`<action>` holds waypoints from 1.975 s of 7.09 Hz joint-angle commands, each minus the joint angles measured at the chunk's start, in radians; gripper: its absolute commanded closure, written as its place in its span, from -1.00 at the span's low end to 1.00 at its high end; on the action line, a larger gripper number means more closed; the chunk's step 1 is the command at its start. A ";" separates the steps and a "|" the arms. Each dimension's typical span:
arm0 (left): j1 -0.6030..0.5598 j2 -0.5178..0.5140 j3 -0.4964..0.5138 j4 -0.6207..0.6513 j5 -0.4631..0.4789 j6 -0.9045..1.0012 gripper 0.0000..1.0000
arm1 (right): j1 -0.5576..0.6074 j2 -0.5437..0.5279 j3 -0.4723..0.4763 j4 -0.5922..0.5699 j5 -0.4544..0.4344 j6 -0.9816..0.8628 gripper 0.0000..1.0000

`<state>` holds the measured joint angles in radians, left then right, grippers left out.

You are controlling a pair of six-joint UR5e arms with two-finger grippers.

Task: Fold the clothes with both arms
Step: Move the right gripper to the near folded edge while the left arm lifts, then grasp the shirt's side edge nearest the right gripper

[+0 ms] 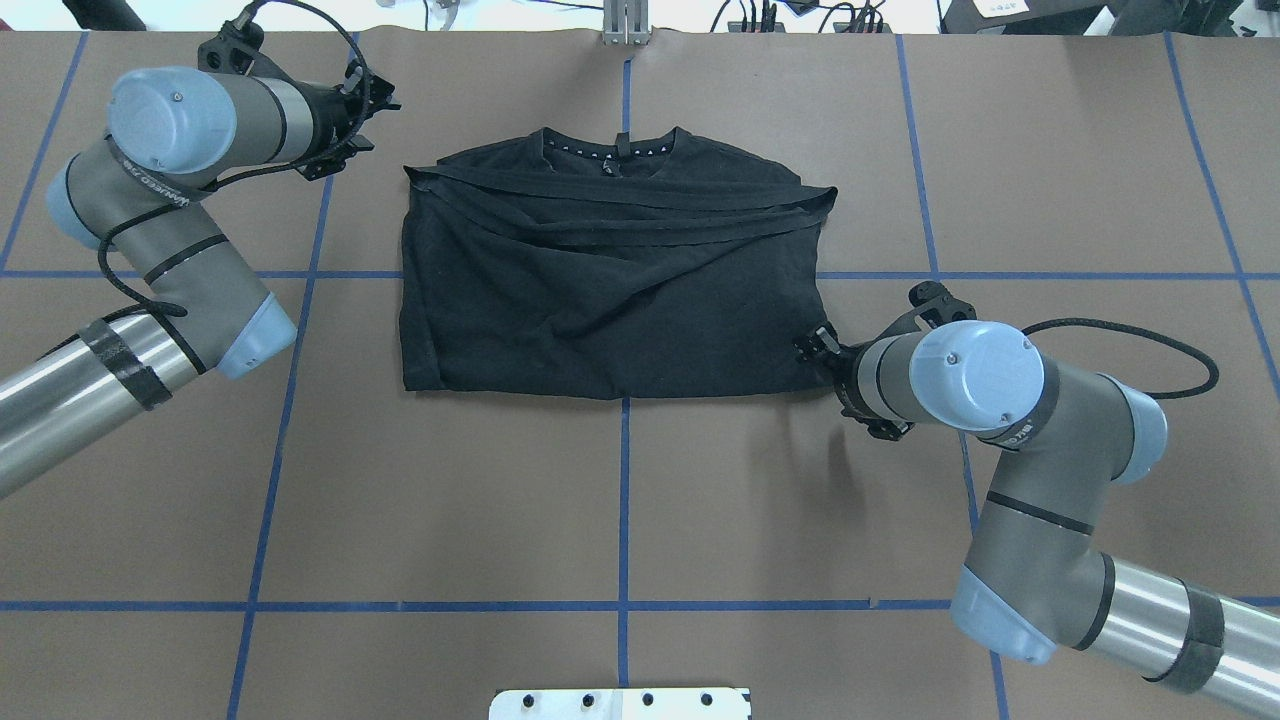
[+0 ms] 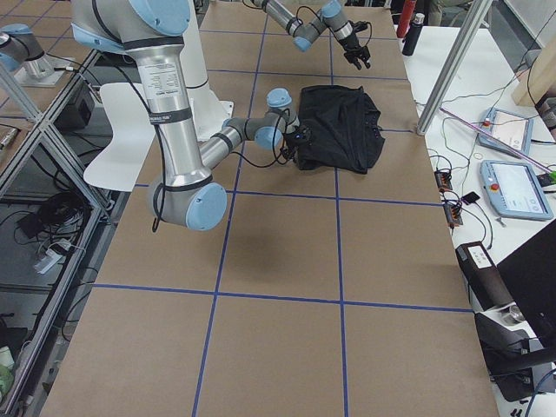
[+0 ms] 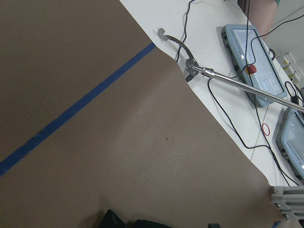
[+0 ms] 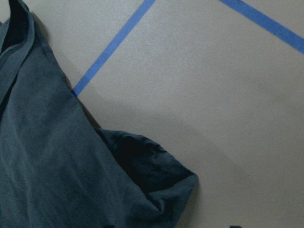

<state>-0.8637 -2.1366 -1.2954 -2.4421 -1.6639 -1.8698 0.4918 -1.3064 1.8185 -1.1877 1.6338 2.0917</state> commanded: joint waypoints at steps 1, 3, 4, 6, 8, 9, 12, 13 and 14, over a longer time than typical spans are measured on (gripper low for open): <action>0.000 0.001 -0.001 0.002 0.000 -0.002 -0.30 | -0.015 -0.014 0.004 0.000 -0.015 -0.001 -0.49; -0.001 0.006 -0.001 0.002 0.001 0.003 -0.30 | -0.018 -0.007 -0.004 -0.003 -0.015 -0.002 -0.40; 0.000 0.017 -0.002 0.000 0.001 0.004 -0.30 | -0.021 0.001 -0.008 -0.006 -0.017 -0.004 -0.40; 0.000 0.018 -0.001 0.000 0.001 0.004 -0.30 | -0.022 0.003 -0.011 -0.009 -0.029 -0.013 -0.20; 0.000 0.029 -0.002 -0.002 0.001 0.004 -0.30 | -0.021 0.001 -0.010 -0.009 -0.029 -0.015 1.00; 0.000 0.030 -0.001 -0.002 0.001 0.004 -0.30 | -0.019 0.001 -0.010 -0.007 -0.026 -0.016 1.00; -0.001 0.032 -0.010 -0.002 0.001 0.004 -0.30 | -0.012 -0.090 0.118 -0.012 -0.003 -0.021 1.00; -0.001 0.032 -0.018 0.000 0.000 0.003 -0.30 | -0.012 -0.162 0.216 -0.012 0.032 -0.021 1.00; -0.001 0.032 -0.022 0.000 0.000 0.000 -0.30 | -0.013 -0.186 0.255 -0.012 0.044 -0.013 1.00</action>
<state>-0.8650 -2.1047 -1.3111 -2.4427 -1.6640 -1.8671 0.4796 -1.4421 2.0002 -1.1990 1.6562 2.0726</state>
